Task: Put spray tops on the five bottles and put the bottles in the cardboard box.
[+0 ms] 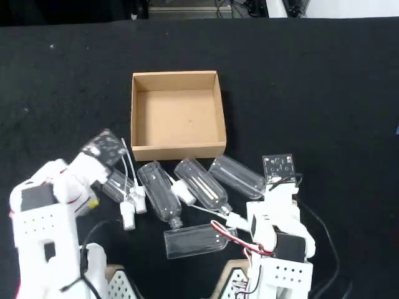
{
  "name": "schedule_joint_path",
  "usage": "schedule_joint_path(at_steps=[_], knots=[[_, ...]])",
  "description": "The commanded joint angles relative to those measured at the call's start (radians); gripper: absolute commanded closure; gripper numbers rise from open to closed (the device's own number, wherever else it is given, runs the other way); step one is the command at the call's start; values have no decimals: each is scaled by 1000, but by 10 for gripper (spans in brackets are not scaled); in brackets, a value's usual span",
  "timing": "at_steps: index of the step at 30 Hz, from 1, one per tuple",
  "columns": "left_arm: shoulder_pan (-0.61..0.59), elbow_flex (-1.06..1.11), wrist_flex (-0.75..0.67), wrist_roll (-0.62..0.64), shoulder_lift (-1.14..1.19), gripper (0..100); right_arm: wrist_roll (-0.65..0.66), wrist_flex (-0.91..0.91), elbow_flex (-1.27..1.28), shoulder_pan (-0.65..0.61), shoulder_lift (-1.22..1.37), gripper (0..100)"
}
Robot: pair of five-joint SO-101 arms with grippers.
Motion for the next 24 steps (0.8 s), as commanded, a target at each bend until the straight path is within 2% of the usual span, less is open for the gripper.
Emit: schedule_joint_path(at_steps=[1, 4, 10, 17, 24], knots=[[84, -99, 6, -106, 170, 719, 0, 6, -4, 25, -96, 987], [101, -131, 6, -137, 253, 636, 0, 6, -4, 25, -96, 987], [122, -205, -2, -207, 334, 650, 0, 6, -4, 25, -96, 987], [124, -237, 3, -361, 345, 650, 0, 6, -4, 25, -96, 987], [173, -208, -52, -397, 345, 650, 2, 6, -4, 25, -96, 987]])
